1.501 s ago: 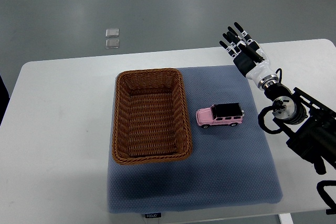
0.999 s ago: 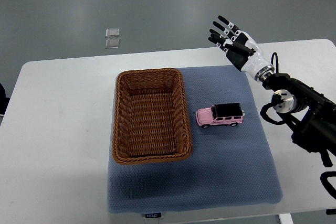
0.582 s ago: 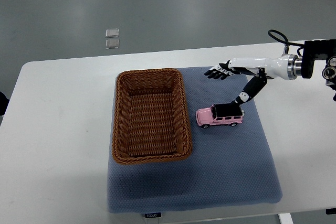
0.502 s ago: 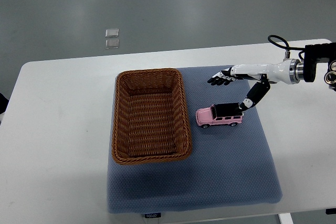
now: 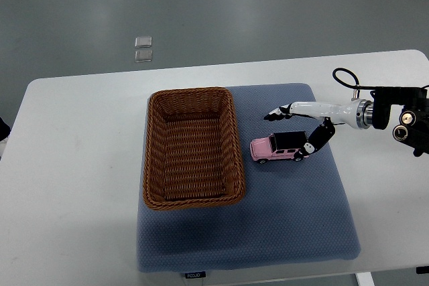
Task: Place pink car in brown basket
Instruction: 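Lower the right hand and close its fingers around the pink car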
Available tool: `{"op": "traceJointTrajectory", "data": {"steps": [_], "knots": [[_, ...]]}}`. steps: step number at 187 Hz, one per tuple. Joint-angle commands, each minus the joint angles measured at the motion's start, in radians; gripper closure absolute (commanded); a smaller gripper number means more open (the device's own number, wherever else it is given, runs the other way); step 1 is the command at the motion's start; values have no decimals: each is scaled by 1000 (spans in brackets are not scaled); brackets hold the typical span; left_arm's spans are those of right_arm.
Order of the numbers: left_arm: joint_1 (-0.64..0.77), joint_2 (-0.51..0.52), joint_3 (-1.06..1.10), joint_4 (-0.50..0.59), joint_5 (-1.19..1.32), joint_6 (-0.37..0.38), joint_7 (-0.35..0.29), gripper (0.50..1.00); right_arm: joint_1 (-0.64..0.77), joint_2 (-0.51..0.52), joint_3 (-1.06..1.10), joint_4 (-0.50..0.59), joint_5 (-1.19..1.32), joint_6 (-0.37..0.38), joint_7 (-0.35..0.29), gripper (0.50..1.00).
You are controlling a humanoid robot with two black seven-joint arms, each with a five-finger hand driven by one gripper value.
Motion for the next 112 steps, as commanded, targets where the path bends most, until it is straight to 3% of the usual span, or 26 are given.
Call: {"op": "traceJointTrajectory", "data": {"steps": [1,55,76,89,112], "knots": [[-2,0,0,0,0,0,0,500,-1,9,-17,-22,-5,-20,0,595],[-3,0,-2,1,0,0,0,500,-26,48,-32,-60,-27,-51,0,636],[-3,0,-2,1,0,0,0,500,-30,52,-32,-62,-27,-54,0,713],[-3,0,0,3,0,0,0,500,-30,54,-32,-62,-27,-54,0,809],[-3,0,0,3,0,0,0,500,-27,51,-32,-60,-27,-54,9,912]]}}
